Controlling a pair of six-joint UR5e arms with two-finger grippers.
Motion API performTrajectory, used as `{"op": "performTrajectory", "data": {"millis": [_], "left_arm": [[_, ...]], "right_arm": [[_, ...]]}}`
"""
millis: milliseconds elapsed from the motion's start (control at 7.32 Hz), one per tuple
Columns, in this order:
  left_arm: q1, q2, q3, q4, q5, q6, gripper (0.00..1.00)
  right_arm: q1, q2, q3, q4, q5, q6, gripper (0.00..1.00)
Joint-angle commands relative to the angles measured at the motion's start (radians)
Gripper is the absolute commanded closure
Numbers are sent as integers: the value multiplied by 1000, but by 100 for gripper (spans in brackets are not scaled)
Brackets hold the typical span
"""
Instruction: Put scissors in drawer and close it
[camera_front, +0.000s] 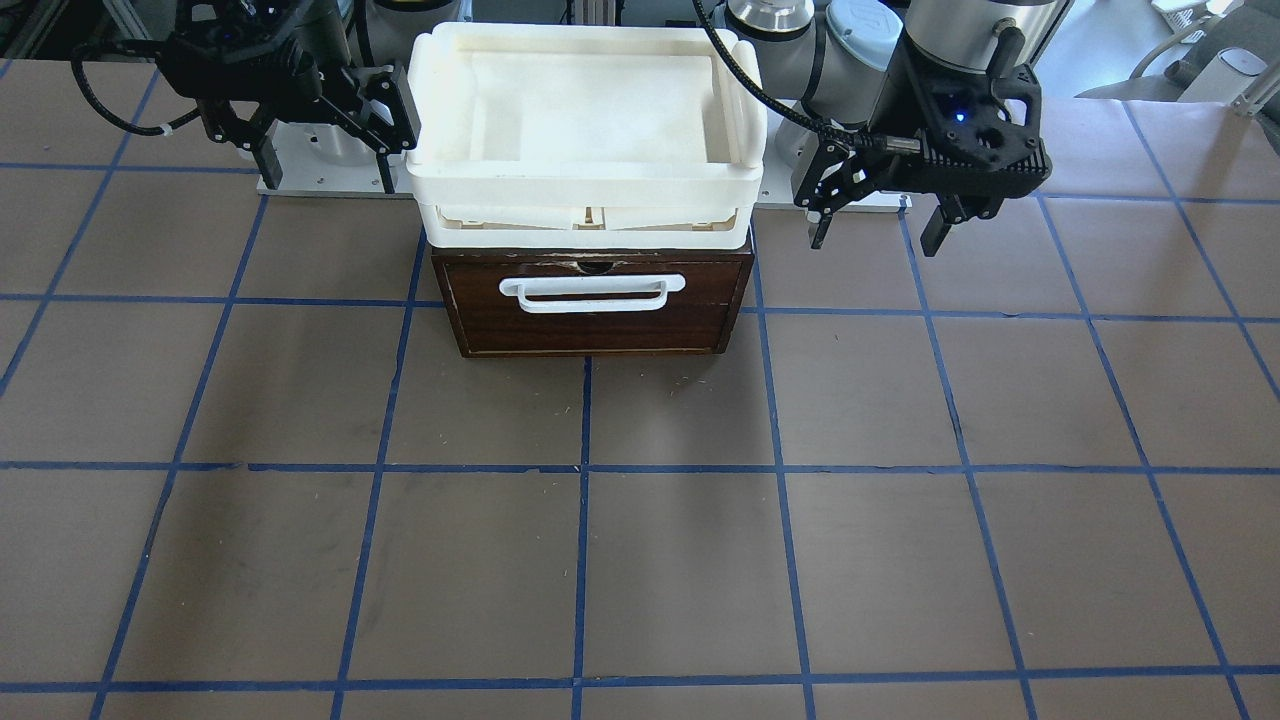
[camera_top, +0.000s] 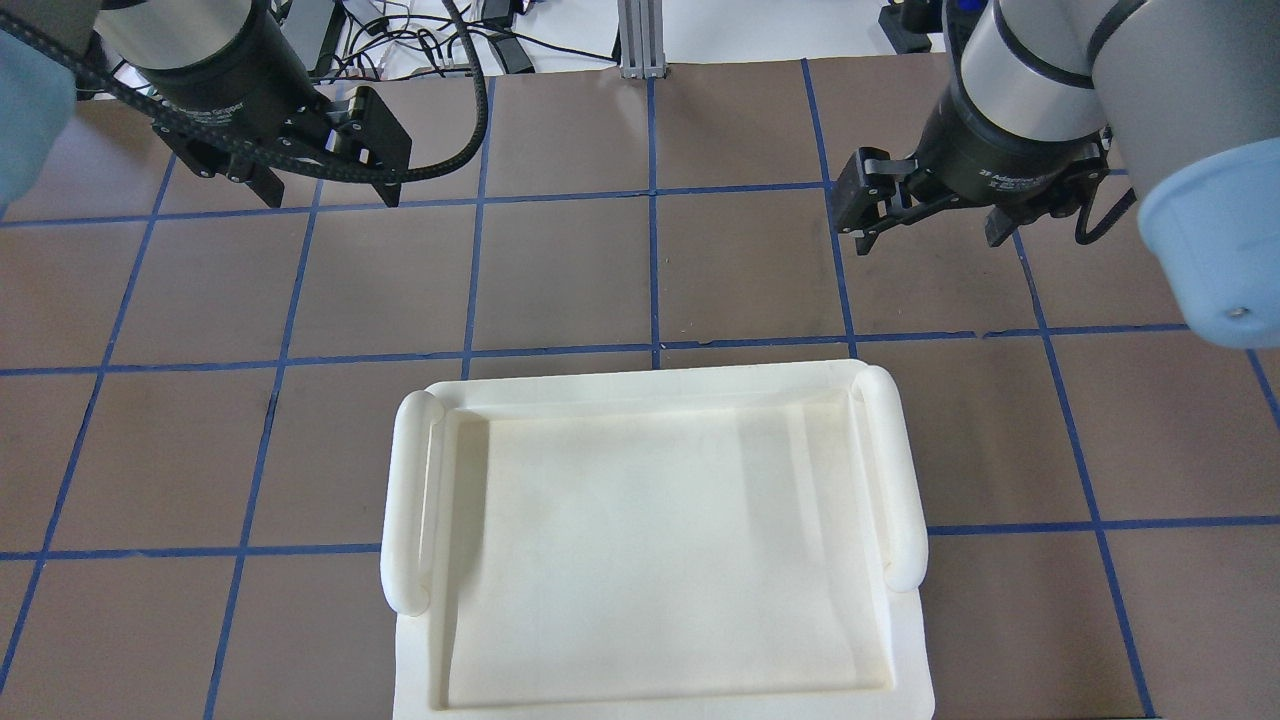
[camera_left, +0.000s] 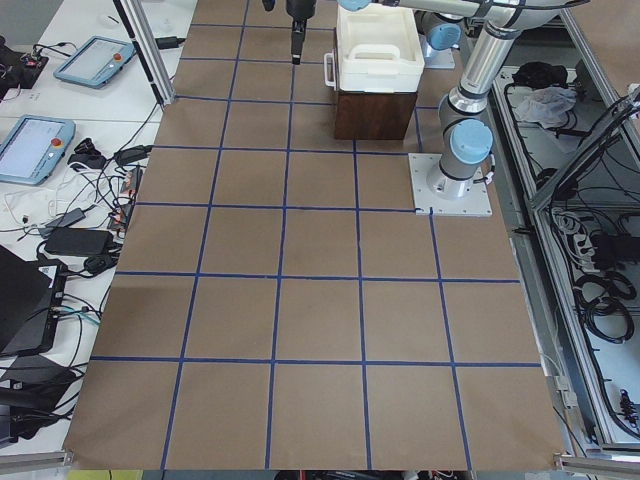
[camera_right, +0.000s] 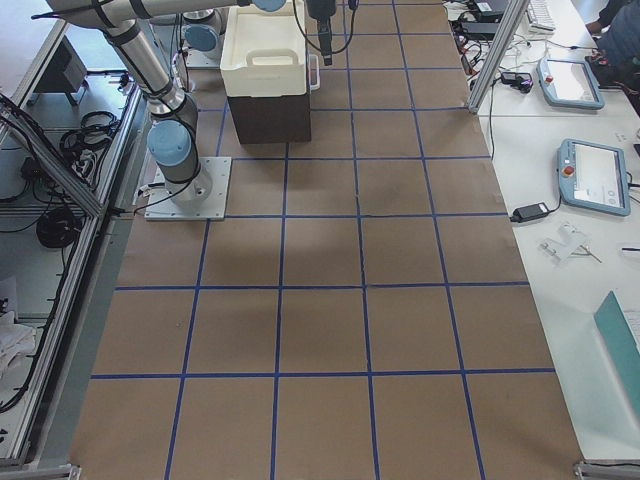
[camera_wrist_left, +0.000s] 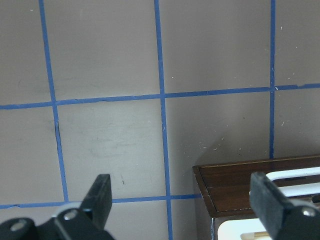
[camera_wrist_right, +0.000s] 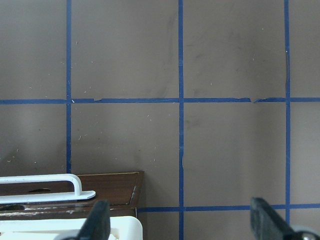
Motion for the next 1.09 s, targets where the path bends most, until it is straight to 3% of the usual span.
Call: {"op": "performTrajectory", "data": {"millis": [0,956], "left_arm": [[6,-1,0,6,-2,-5,0],[4,2,-11,6,-4,-8,0]], "right_arm": [[0,0,0,-1,2,0,0],[2,0,0,-2,-2,-2,0]]}}
